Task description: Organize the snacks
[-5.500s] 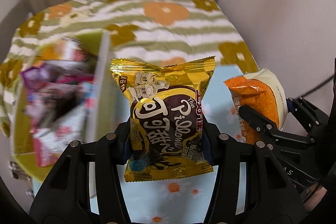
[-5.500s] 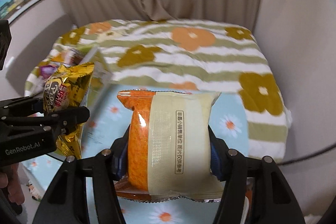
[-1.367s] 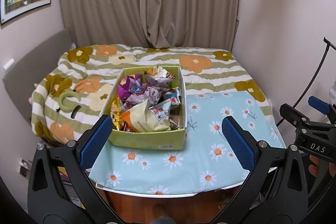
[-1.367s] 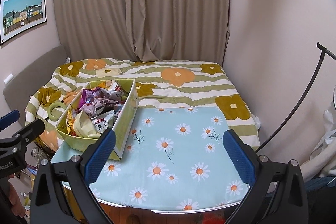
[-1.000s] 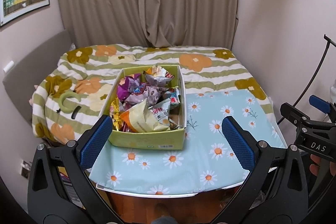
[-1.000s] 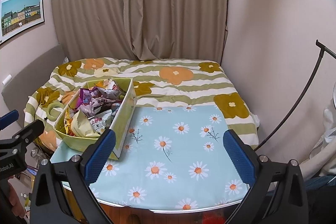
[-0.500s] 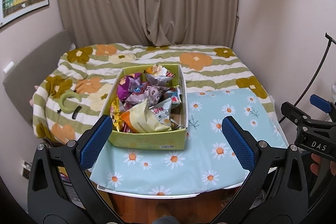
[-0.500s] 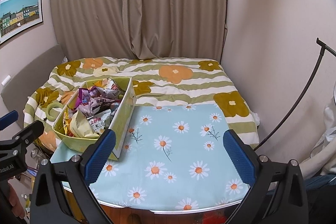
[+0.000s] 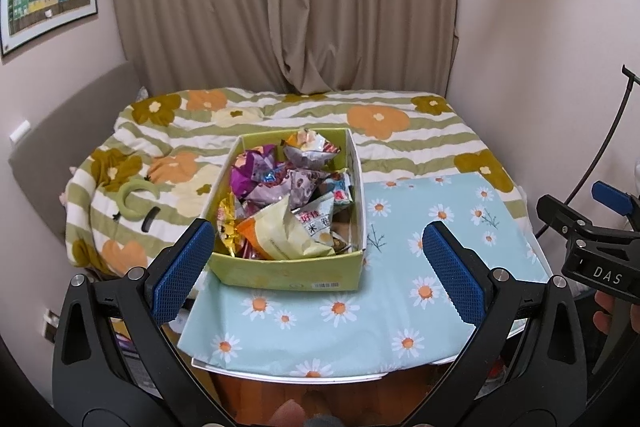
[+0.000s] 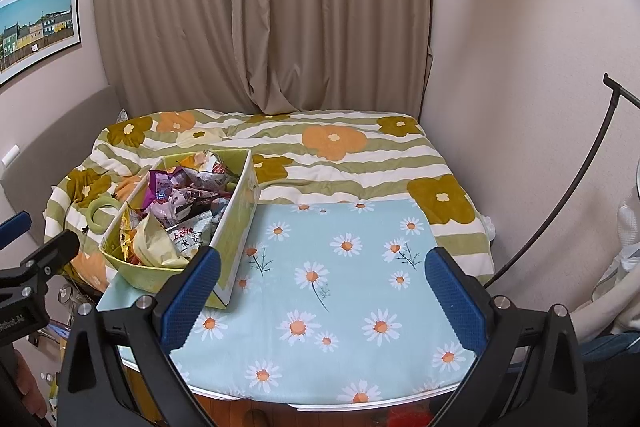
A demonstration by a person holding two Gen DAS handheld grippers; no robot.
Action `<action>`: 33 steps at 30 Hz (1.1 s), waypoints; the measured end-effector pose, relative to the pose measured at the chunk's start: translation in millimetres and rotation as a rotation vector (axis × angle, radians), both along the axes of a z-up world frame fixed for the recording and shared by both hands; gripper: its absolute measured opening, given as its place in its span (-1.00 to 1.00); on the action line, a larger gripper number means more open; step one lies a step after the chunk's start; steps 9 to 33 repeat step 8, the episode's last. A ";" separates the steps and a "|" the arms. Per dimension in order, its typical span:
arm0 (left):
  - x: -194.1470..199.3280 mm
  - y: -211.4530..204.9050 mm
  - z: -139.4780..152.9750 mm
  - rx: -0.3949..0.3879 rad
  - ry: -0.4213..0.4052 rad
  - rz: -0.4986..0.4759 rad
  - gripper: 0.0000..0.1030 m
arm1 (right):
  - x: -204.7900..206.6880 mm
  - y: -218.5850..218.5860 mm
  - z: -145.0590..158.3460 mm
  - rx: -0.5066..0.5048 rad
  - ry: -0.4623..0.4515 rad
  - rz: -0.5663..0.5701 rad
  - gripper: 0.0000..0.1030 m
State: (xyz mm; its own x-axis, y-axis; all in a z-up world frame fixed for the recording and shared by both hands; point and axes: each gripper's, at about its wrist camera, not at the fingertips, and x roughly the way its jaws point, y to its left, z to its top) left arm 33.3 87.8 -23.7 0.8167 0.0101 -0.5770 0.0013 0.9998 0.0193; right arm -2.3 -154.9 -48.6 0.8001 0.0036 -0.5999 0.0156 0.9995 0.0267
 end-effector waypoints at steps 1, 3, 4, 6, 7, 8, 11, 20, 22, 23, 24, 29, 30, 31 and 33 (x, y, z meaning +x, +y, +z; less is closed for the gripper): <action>-0.2 2.3 0.1 0.000 -0.002 -0.001 1.00 | 0.0 -0.1 0.1 0.000 0.001 0.001 0.98; 2.3 6.5 0.1 -0.004 -0.004 -0.004 1.00 | -0.3 -0.1 0.3 -0.002 -0.001 0.001 0.98; 2.0 10.9 0.1 -0.009 -0.004 -0.004 1.00 | 1.3 1.1 0.5 -0.001 -0.001 0.000 0.98; 3.6 16.4 -0.1 -0.014 -0.002 -0.006 1.00 | 3.4 4.3 1.1 -0.003 -0.002 0.000 0.98; 3.5 21.5 -0.2 -0.015 -0.003 -0.004 1.00 | 4.5 6.2 1.4 -0.003 -0.002 -0.001 0.98; 3.5 26.8 -0.4 -0.014 -0.002 -0.003 1.00 | 5.3 8.3 1.7 -0.003 -0.003 -0.001 0.98; 3.5 26.8 -0.4 -0.014 -0.002 -0.003 1.00 | 5.3 8.3 1.7 -0.003 -0.003 -0.001 0.98; 3.5 26.8 -0.4 -0.014 -0.002 -0.003 1.00 | 5.3 8.3 1.7 -0.003 -0.003 -0.001 0.98; 3.5 26.8 -0.4 -0.014 -0.002 -0.003 1.00 | 5.3 8.3 1.7 -0.003 -0.003 -0.001 0.98; 3.5 26.8 -0.4 -0.014 -0.002 -0.003 1.00 | 5.3 8.3 1.7 -0.003 -0.003 -0.001 0.98; 3.5 26.8 -0.4 -0.014 -0.002 -0.003 1.00 | 5.3 8.3 1.7 -0.003 -0.003 -0.001 0.98; 3.5 26.8 -0.4 -0.014 -0.002 -0.003 1.00 | 5.3 8.3 1.7 -0.003 -0.003 -0.001 0.98; 3.5 26.8 -0.4 -0.014 -0.002 -0.003 1.00 | 5.3 8.3 1.7 -0.003 -0.003 -0.001 0.98; 3.5 26.8 -0.4 -0.014 -0.002 -0.003 1.00 | 5.3 8.3 1.7 -0.003 -0.003 -0.001 0.98; 3.5 26.8 -0.4 -0.014 -0.002 -0.003 1.00 | 5.3 8.3 1.7 -0.003 -0.003 -0.001 0.98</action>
